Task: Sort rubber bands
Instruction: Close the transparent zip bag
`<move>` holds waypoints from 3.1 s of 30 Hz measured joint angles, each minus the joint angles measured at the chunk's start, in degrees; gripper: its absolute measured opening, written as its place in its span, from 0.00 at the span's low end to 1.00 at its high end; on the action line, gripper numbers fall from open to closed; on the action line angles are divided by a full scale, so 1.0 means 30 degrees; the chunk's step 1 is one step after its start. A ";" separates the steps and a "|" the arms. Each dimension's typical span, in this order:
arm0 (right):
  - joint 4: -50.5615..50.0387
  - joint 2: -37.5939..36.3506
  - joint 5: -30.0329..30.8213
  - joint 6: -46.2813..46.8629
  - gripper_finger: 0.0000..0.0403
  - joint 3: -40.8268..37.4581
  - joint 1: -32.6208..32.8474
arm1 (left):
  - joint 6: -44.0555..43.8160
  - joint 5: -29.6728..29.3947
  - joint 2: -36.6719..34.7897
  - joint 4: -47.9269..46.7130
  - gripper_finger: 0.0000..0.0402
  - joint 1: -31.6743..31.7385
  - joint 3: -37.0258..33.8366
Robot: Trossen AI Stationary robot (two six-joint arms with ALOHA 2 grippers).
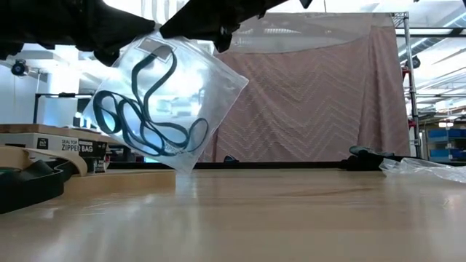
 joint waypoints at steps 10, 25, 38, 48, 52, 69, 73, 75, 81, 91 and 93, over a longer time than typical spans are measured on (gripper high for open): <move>0.0079 -0.0007 0.0168 0.0297 0.04 0.0007 -0.0007 | -0.0629 0.0538 -0.0328 -0.0002 0.00 -0.0007 0.0000; 0.0210 -0.0568 0.0211 0.0510 0.33 0.0066 -0.0015 | -0.0651 0.0548 -0.0364 0.0020 0.00 -0.0022 0.0000; 0.0661 -0.0466 0.0197 0.0296 0.24 0.0036 -0.0015 | -0.1059 0.0548 0.0267 0.0144 0.00 -0.0022 0.1052; 0.0375 -0.0466 0.0097 0.0647 0.07 0.0022 -0.0007 | -0.1000 0.0380 0.0591 -0.0347 0.00 -0.0022 0.1530; 0.0281 -0.0466 0.0217 0.0647 0.04 0.0022 -0.0015 | -0.0994 0.0038 0.0185 -0.0933 0.00 -0.0016 0.1530; -0.1855 -0.0503 0.0197 0.0814 0.05 0.0022 -0.0015 | -0.1138 -0.0049 -0.0605 -0.2065 0.00 -0.0073 0.1515; -0.2265 -0.0503 0.0176 0.0831 0.07 0.0000 -0.0015 | -0.1139 -0.0045 -0.0619 -0.2135 0.00 -0.0070 0.1515; -0.2253 -0.0503 0.0175 0.0844 0.07 0.0000 -0.0015 | -0.1222 0.0089 -0.0619 -0.2488 0.00 -0.0066 0.1515; -0.2243 -0.0503 0.0168 0.0398 0.05 0.0000 -0.0015 | -0.1562 0.0344 -0.0619 -0.2753 0.03 -0.0066 0.1508; -0.1691 -0.0532 0.0168 0.0290 0.05 0.0000 -0.0015 | -0.1093 0.0344 0.0007 -0.3034 0.30 -0.0036 0.2191; -0.1353 -0.0532 0.0146 0.0290 0.05 0.0000 0.0000 | -0.1016 0.0352 0.0369 -0.3047 0.34 0.0014 0.2295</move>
